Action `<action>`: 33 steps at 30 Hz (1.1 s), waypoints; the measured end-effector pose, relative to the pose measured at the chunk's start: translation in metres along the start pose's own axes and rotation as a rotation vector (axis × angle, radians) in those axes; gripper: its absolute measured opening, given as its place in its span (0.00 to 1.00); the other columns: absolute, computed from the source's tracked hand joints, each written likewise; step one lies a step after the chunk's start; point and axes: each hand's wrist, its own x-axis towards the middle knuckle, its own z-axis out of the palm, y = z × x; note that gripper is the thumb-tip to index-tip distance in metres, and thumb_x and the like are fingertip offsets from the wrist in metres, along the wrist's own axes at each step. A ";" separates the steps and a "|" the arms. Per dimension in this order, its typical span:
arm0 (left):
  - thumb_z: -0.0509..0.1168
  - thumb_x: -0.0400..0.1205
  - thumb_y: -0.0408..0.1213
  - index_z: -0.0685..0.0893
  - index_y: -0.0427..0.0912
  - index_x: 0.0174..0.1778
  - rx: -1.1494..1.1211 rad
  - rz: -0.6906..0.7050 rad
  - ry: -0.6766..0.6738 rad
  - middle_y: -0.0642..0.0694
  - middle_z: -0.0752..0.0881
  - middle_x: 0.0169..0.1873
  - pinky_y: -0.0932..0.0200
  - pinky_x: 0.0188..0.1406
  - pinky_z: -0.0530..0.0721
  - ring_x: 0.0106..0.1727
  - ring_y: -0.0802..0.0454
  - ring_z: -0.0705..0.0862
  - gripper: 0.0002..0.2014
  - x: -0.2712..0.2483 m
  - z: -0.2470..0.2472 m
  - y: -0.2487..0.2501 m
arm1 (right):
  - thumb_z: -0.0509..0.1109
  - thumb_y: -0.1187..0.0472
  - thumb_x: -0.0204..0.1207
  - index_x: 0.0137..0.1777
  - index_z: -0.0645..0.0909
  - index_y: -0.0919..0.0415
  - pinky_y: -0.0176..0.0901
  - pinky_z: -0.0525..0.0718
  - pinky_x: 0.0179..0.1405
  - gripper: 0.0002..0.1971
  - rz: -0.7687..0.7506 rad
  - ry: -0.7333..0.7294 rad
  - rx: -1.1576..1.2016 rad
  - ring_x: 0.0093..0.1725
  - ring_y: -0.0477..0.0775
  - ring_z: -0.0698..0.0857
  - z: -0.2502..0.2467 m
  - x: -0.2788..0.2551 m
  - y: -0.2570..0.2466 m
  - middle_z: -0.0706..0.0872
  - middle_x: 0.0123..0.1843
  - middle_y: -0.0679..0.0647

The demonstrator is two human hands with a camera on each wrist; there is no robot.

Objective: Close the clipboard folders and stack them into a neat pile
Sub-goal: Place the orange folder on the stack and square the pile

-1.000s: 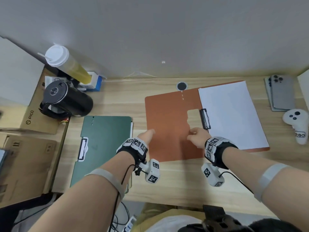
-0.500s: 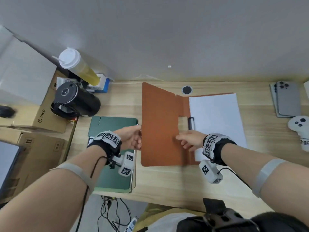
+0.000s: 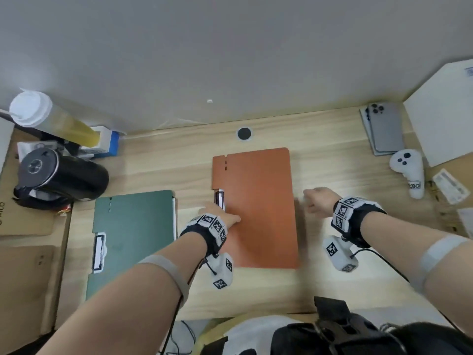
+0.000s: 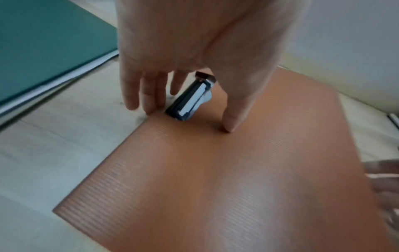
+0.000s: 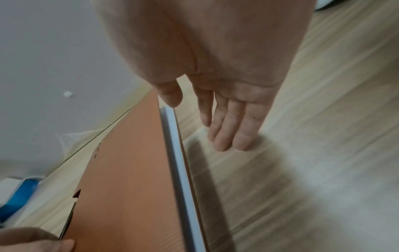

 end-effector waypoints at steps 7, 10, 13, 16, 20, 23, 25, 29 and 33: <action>0.80 0.68 0.46 0.77 0.38 0.43 -0.308 -0.022 -0.026 0.45 0.85 0.34 0.54 0.46 0.89 0.34 0.49 0.84 0.22 0.019 0.013 -0.001 | 0.66 0.49 0.70 0.27 0.78 0.58 0.52 0.80 0.41 0.15 -0.063 0.131 0.162 0.32 0.60 0.81 0.022 -0.013 -0.008 0.83 0.30 0.58; 0.82 0.66 0.46 0.85 0.39 0.42 -0.427 -0.006 -0.131 0.44 0.88 0.34 0.55 0.43 0.90 0.35 0.48 0.87 0.18 0.025 0.012 -0.011 | 0.64 0.52 0.73 0.33 0.86 0.60 0.45 0.80 0.42 0.15 -0.109 0.215 0.015 0.37 0.61 0.86 0.032 -0.021 -0.013 0.87 0.31 0.54; 0.85 0.57 0.45 0.89 0.37 0.49 -0.562 0.017 -0.272 0.39 0.93 0.43 0.44 0.53 0.91 0.47 0.40 0.92 0.27 0.034 0.013 -0.028 | 0.66 0.54 0.76 0.55 0.86 0.61 0.46 0.81 0.54 0.15 -0.135 0.267 -0.063 0.54 0.63 0.87 0.042 -0.028 -0.020 0.89 0.50 0.58; 0.84 0.52 0.46 0.91 0.46 0.47 -0.675 0.107 -0.294 0.43 0.93 0.46 0.36 0.62 0.85 0.54 0.39 0.91 0.27 0.046 0.005 -0.054 | 0.68 0.56 0.77 0.65 0.82 0.65 0.50 0.80 0.62 0.19 -0.128 0.251 -0.097 0.61 0.65 0.84 0.057 -0.031 -0.031 0.87 0.60 0.62; 0.81 0.67 0.35 0.87 0.44 0.51 -0.741 0.207 -0.275 0.45 0.90 0.44 0.47 0.66 0.83 0.50 0.45 0.88 0.18 0.031 -0.036 -0.095 | 0.68 0.56 0.76 0.53 0.85 0.62 0.47 0.80 0.54 0.11 -0.199 0.196 -0.153 0.57 0.66 0.86 0.093 -0.034 -0.061 0.89 0.49 0.59; 0.75 0.77 0.25 0.83 0.41 0.58 -0.738 0.240 -0.247 0.49 0.87 0.44 0.58 0.56 0.82 0.49 0.50 0.85 0.16 0.031 -0.063 -0.142 | 0.70 0.58 0.74 0.42 0.84 0.62 0.51 0.83 0.45 0.08 -0.249 0.113 -0.151 0.44 0.65 0.87 0.133 -0.036 -0.088 0.85 0.35 0.56; 0.75 0.77 0.30 0.84 0.41 0.59 -0.699 0.200 -0.189 0.47 0.89 0.47 0.54 0.62 0.82 0.53 0.47 0.86 0.15 0.035 -0.076 -0.180 | 0.71 0.58 0.74 0.50 0.84 0.64 0.57 0.89 0.48 0.10 -0.248 0.030 -0.150 0.43 0.63 0.86 0.167 -0.038 -0.104 0.86 0.39 0.58; 0.75 0.77 0.41 0.84 0.44 0.58 -0.553 0.010 0.024 0.45 0.88 0.48 0.59 0.51 0.79 0.50 0.46 0.86 0.15 0.041 -0.092 -0.250 | 0.73 0.62 0.75 0.60 0.79 0.62 0.54 0.90 0.51 0.14 -0.178 -0.165 -0.053 0.50 0.59 0.85 0.239 -0.044 -0.125 0.81 0.41 0.55; 0.71 0.69 0.52 0.85 0.39 0.55 -0.372 -0.170 0.198 0.44 0.89 0.42 0.55 0.44 0.88 0.42 0.45 0.88 0.24 0.057 -0.096 -0.299 | 0.73 0.64 0.76 0.64 0.79 0.72 0.59 0.88 0.58 0.19 -0.124 -0.258 -0.051 0.51 0.63 0.89 0.295 -0.057 -0.139 0.86 0.50 0.67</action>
